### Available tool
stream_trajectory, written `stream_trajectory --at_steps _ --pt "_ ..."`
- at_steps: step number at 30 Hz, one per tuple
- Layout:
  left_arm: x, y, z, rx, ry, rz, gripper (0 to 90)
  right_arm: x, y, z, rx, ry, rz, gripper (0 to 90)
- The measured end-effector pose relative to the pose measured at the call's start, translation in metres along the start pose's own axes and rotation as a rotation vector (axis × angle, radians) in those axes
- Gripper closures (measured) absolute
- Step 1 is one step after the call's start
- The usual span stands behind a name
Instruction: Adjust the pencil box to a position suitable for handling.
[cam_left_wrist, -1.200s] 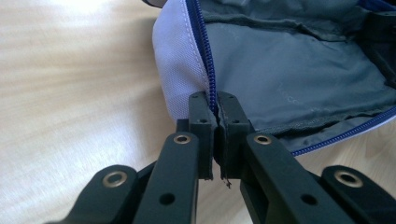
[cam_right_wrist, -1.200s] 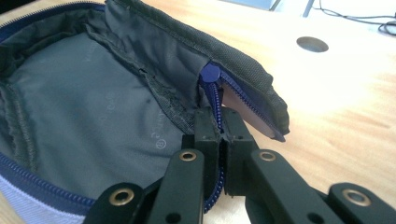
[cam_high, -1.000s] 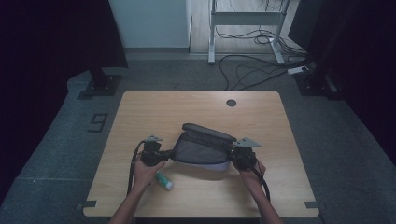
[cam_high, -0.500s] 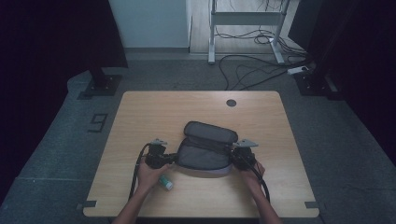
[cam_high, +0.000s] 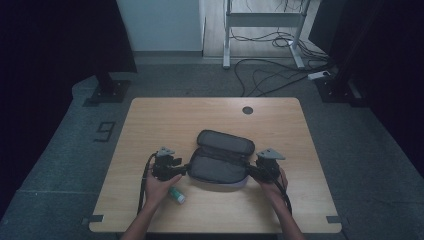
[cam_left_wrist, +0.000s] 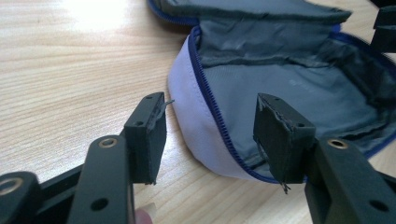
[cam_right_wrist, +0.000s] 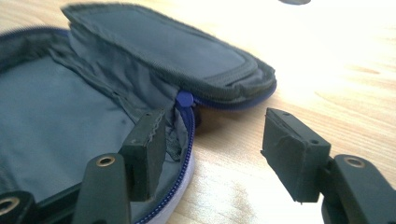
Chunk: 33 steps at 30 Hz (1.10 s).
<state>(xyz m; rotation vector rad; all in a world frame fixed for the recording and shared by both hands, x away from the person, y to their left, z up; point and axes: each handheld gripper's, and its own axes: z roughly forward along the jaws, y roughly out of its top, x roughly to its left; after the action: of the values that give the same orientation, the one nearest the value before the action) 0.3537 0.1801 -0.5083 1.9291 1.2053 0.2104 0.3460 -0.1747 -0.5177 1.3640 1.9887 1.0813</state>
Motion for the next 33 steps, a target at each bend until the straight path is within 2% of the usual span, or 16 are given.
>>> stream_trajectory --at_steps 4,10,14,21,33 --pt "0.001 0.0 -0.008 -0.009 -0.009 0.002 44.2 0.002 0.002 -0.008 -0.023 0.021 -0.01 38.1" --pt "0.003 -0.002 -0.025 -0.063 -0.026 0.005 42.3 0.013 0.003 -0.017 -0.044 0.06 -0.023 38.2" --pt "0.005 -0.005 -0.034 -0.071 -0.039 0.008 40.6 0.026 0.003 -0.022 -0.061 0.09 -0.052 38.7" --pt "0.017 -0.017 -0.047 -0.095 -0.07 -0.016 39.8 0.049 0.003 -0.03 -0.088 0.14 -0.087 41.1" --pt "0.034 -0.023 -0.06 -0.124 -0.05 -0.047 40.2 0.077 0.001 -0.028 -0.076 0.219 -0.117 41.5"
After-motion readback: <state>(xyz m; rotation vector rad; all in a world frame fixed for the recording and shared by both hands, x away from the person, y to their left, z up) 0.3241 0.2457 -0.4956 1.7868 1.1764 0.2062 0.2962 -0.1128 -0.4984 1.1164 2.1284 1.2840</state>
